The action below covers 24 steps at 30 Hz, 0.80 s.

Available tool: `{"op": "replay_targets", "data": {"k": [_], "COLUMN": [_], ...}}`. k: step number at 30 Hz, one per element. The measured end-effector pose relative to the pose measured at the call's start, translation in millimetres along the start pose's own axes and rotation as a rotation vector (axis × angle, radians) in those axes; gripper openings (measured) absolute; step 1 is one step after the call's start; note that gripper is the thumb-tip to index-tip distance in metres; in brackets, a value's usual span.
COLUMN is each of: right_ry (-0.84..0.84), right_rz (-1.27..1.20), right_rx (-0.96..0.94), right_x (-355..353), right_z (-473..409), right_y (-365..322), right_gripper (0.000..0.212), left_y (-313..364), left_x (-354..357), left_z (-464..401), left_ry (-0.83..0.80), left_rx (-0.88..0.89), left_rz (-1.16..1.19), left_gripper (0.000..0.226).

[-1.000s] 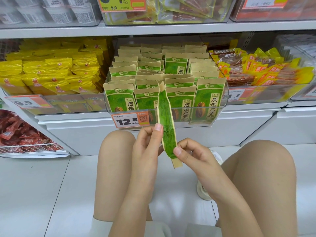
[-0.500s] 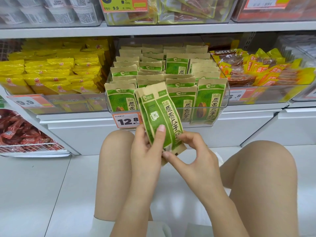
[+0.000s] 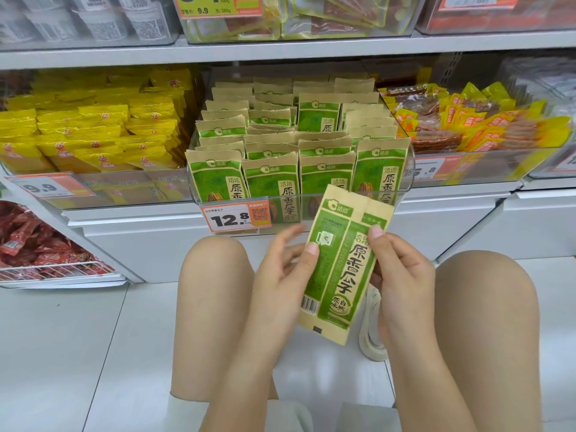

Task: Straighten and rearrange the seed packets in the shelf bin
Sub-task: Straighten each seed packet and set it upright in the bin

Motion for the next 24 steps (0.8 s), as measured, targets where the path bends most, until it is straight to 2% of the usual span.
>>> {"op": "replay_targets", "data": {"k": [2,5,6,10,17,24], "right_ry": [0.016,0.015,0.017,0.004,-0.031,-0.043], "right_rz": [0.038,0.071,0.082,0.135,0.181,0.202], "right_rx": [-0.023,-0.053,-0.070,-0.135,-0.155,-0.168], "right_x": [0.8,4.1,5.1,8.1,10.1,9.8], "right_z": [0.3,3.7,5.3,11.9,14.4,14.6], "right_y": [1.7,2.9,2.7,-1.4,-3.1,-3.1], "right_gripper": [0.023,0.024,0.024,0.023,0.023,0.022], "left_y": [-1.7,-0.8,-1.4,-3.2,-1.7,-3.4], "left_x": [3.0,9.0,10.6,11.2,12.1,11.1], "left_z": [0.3,4.1,4.8,4.6,9.4,8.6], "left_ry": [0.092,0.110,0.112,0.148,0.136,0.125], "left_rx": [0.156,0.314,0.325,0.297,0.429,0.406], "left_rz": [-0.111,-0.320,-0.377,-0.460,-0.673,-0.638], "left_gripper": [0.028,0.012,0.011,0.033,0.030,0.023]}}
Point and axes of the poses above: each hand's wrist, its own z-axis away from the middle knuckle, its own x-axis out of the palm, y = z × x, the point moved 1 cm from there along -z, towards the middle knuckle, and after that the axes turned 12 degrees about z, right-handed, at the moved point
